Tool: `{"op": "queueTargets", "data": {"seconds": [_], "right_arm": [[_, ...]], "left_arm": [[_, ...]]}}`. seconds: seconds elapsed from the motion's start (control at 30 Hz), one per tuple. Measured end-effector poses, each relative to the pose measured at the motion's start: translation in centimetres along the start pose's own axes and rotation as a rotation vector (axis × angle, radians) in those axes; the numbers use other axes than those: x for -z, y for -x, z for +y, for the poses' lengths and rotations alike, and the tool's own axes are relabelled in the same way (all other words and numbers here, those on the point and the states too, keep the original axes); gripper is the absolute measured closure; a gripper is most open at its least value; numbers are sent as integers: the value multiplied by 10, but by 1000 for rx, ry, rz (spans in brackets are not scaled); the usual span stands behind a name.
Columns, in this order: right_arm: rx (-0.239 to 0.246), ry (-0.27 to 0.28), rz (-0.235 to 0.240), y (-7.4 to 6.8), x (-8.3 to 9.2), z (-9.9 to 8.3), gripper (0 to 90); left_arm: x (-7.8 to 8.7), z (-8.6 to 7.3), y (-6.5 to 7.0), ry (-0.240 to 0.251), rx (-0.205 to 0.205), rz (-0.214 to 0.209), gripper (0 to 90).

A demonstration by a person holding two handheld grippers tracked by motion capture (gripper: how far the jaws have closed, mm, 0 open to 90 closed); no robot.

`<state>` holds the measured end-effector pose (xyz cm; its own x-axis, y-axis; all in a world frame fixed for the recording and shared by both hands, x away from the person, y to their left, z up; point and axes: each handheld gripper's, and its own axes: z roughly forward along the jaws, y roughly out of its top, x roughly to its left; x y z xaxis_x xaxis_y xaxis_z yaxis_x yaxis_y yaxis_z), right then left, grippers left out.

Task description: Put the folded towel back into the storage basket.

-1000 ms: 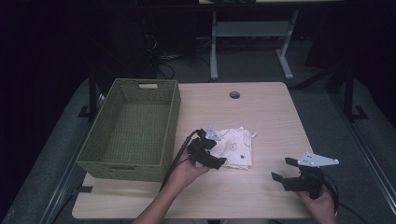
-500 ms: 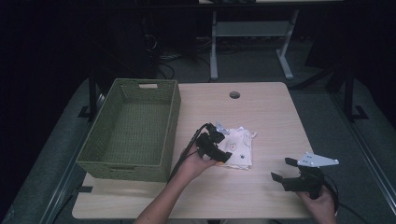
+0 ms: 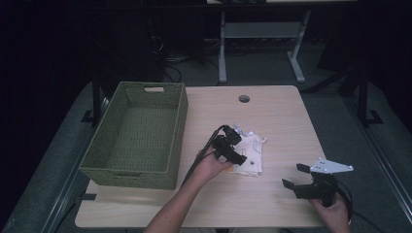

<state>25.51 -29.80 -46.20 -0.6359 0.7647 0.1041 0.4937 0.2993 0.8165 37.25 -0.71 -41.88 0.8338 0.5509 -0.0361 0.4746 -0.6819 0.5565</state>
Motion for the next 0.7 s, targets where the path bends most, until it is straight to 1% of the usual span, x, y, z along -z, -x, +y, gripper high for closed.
{"op": "queueTargets", "data": {"seconds": [0.13,0.3,0.7], "right_arm": [[-1,4,1,0,0,0,145],[1,6,2,0,1,0,145],[-1,10,3,0,1,1,145]], "left_arm": [[-8,4,-1,-13,7,-2,307],[-17,6,-4,-30,32,-2,310],[-32,12,-8,-66,52,22,342]]}}
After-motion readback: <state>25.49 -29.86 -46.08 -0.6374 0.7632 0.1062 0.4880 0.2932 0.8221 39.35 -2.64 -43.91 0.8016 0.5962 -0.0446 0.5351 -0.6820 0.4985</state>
